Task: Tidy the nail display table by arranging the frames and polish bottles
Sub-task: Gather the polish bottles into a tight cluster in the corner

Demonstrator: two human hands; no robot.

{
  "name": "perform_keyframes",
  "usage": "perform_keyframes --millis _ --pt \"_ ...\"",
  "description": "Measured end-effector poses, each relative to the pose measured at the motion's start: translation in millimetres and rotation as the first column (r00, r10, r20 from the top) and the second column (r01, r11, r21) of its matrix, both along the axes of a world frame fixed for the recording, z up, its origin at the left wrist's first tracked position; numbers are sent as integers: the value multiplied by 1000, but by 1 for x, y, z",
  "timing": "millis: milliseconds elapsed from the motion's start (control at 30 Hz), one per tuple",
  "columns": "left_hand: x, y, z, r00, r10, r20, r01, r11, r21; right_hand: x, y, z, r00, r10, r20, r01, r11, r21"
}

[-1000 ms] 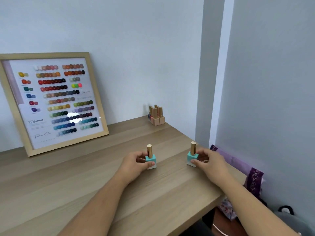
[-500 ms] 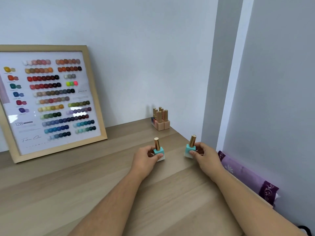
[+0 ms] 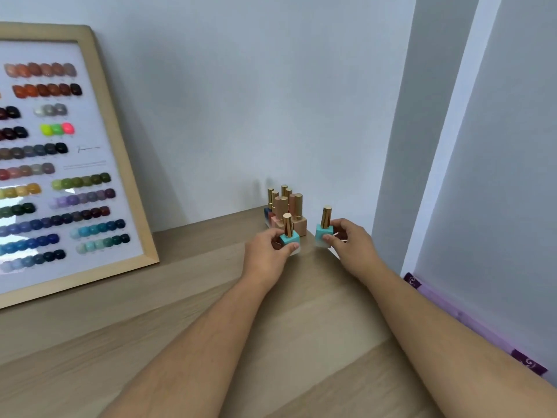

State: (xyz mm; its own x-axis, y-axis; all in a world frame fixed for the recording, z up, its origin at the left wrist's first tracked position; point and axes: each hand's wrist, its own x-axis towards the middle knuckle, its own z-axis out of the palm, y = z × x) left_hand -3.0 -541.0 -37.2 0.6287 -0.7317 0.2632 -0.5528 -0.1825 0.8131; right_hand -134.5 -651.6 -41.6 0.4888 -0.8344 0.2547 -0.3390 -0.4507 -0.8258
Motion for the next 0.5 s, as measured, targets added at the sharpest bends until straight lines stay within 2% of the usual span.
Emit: perform_keyframes --millis 267,500 --pt "12 -21 -10 998 63 19 -64 998 14 29 -21 -6 989 134 -68 -134 991 -5" --pt "13 -24 -12 993 103 54 -103 995 6 29 -25 -8 983 171 -71 -171 985 14"
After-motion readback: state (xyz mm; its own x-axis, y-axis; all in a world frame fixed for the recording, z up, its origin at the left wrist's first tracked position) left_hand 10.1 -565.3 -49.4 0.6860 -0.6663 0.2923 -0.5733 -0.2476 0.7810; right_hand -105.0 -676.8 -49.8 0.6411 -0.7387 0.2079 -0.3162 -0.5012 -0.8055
